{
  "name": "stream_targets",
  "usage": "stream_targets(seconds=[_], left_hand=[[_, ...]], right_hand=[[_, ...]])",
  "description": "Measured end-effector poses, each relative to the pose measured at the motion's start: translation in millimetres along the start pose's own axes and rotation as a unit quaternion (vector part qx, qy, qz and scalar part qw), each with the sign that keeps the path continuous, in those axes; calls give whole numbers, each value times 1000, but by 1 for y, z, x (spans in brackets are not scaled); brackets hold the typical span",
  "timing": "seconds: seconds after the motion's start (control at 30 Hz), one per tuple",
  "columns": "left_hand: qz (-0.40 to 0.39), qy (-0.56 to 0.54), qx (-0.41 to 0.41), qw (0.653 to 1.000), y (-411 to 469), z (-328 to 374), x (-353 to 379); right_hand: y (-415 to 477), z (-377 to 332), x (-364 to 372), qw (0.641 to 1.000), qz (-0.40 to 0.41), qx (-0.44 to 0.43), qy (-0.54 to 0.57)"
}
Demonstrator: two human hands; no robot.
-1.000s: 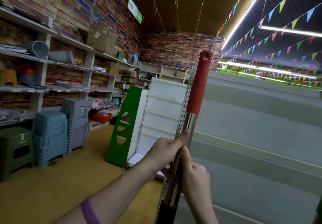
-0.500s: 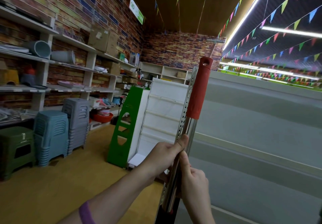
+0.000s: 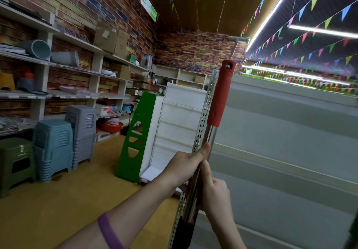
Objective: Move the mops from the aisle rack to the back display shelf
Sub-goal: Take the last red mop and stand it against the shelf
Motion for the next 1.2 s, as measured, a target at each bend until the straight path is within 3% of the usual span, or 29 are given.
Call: stream_targets(seconds=[0.47, 0.73, 1.07, 1.2], left_hand=[[21, -12, 5, 1000, 13, -10, 3], [-18, -47, -27, 998, 9, -15, 5], [70, -12, 21, 997, 0, -13, 18], [97, 17, 24, 995, -3, -18, 24]], right_hand=[[19, 17, 1, 1000, -6, 15, 3], [19, 26, 2, 1000, 5, 13, -17], [9, 32, -1, 997, -39, -42, -57], [3, 32, -9, 994, 1, -75, -75]])
Point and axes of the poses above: each hand's wrist, its own y-axis towards the middle knuckle, its own x-axis out of the palm, z = x × y, the point moved 2 cm from there along y, towards the middle knuckle, and after that the axes turned 14 degrees about y, right-handed, at the moved point
